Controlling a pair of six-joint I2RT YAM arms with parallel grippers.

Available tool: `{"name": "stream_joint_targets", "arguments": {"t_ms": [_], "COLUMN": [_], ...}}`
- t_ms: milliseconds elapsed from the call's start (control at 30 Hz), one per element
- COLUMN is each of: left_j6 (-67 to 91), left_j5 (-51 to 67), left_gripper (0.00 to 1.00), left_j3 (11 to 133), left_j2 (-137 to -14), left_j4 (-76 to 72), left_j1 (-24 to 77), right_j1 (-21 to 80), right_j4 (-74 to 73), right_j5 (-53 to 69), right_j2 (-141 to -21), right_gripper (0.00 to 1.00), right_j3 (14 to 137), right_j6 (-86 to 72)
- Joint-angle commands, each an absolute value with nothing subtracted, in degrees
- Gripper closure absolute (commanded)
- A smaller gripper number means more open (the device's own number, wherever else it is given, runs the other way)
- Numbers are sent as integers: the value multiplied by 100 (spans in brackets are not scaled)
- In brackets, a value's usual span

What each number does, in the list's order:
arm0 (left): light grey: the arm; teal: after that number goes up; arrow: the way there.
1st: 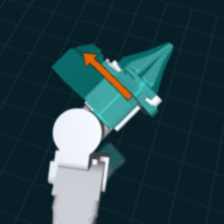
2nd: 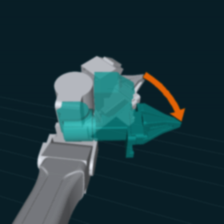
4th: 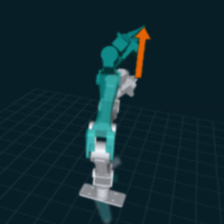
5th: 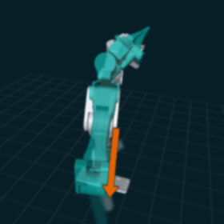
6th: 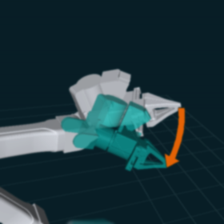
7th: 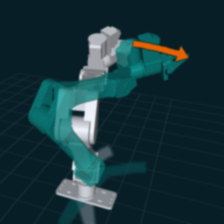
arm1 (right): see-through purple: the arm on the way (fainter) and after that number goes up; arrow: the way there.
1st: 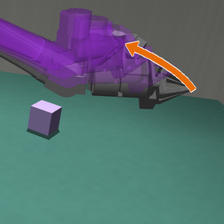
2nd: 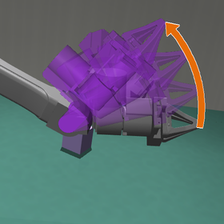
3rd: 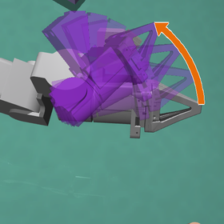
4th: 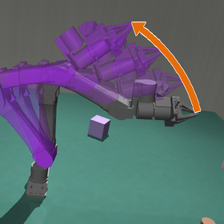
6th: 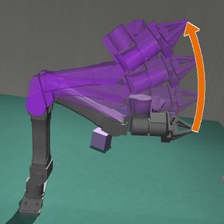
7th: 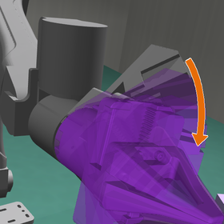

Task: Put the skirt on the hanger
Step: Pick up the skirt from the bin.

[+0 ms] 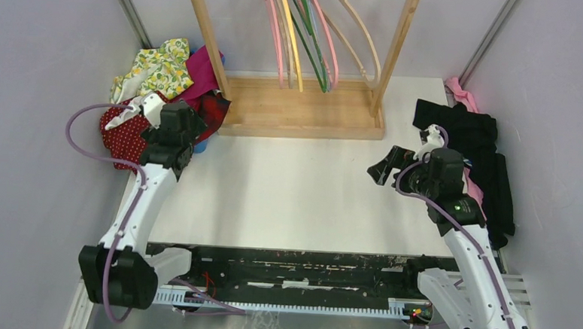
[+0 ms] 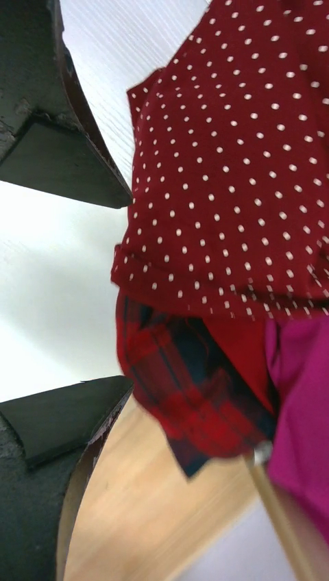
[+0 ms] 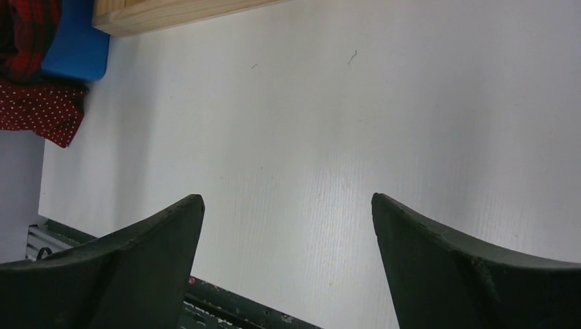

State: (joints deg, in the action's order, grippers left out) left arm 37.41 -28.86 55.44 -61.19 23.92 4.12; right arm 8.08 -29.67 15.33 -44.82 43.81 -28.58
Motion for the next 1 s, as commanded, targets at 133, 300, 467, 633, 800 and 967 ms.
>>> {"name": "stream_joint_targets", "arguments": {"t_ms": [133, 300, 467, 633, 800, 967], "left_j6": [4174, 3970, 4080, 4001, 3922, 3693], "left_j5": [-3473, -4021, -4331, -4143, -3645, -3347], "left_gripper": [10, 10, 10, 50, 90, 96], "left_j3": [6153, 6386, 6325, 6542, 6547, 6761], "left_j2": [-7273, -7674, -7831, -8130, -7872, -7353], "left_j4": [2645, 2712, 2696, 2844, 2897, 3067], "left_j1": [238, 237, 237, 231, 237, 237], "right_j1": [790, 789, 800, 797, 800, 800], "right_j4": [-2496, -2333, -2228, -2212, -2214, -2250], "right_j5": [1983, 2102, 2176, 2247, 2320, 2300], "right_j2": [-4644, -4840, -4937, -4997, -4960, -4857], "right_gripper": [13, 16, 17, 17, 18, 17], "right_j3": [4042, 3925, 3929, 3949, 3895, 3850], "right_j6": [-3066, -3005, -2988, -2944, -2870, -2821]}}
